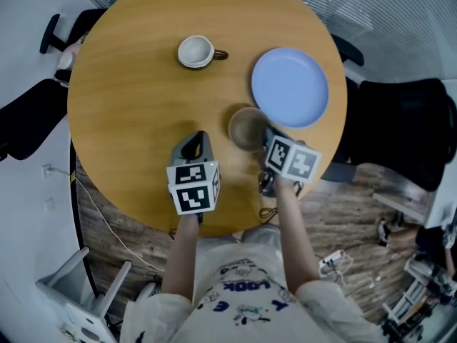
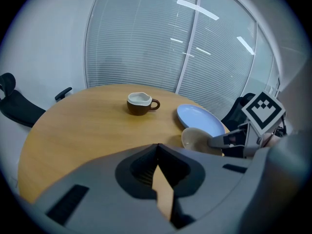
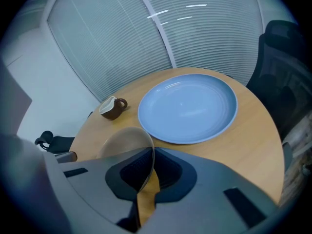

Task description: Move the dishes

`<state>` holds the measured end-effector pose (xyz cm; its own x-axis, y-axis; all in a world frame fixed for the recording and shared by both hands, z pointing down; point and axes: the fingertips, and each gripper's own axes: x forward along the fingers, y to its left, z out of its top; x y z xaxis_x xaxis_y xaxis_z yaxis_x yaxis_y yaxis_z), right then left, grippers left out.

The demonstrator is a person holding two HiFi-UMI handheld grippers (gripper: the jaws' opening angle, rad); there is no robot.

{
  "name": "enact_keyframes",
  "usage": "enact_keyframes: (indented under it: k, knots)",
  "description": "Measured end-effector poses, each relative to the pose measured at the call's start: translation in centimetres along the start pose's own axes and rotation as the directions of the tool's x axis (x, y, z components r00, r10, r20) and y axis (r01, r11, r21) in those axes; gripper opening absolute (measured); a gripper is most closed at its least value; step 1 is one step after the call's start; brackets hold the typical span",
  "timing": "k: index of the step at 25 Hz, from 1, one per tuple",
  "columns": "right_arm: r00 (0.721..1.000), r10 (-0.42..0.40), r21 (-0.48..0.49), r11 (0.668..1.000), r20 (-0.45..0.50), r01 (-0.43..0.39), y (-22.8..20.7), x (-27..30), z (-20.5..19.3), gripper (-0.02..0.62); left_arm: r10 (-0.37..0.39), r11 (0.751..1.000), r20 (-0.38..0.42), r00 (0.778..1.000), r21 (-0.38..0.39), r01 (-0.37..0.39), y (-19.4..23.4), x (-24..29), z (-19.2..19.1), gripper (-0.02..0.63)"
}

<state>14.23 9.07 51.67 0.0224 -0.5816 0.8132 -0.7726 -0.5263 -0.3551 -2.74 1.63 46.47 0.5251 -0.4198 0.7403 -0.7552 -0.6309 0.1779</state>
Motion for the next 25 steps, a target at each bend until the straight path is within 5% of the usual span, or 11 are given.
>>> enact_keyframes:
  k: [25]
  knots:
    - [1.000,0.008,-0.018,1.000,0.013,-0.007,0.8,1.4,0.5,0.014,-0.002,1.000,-0.025,1.000,0.004,0.002,0.1,0.4,-0.8,0.003]
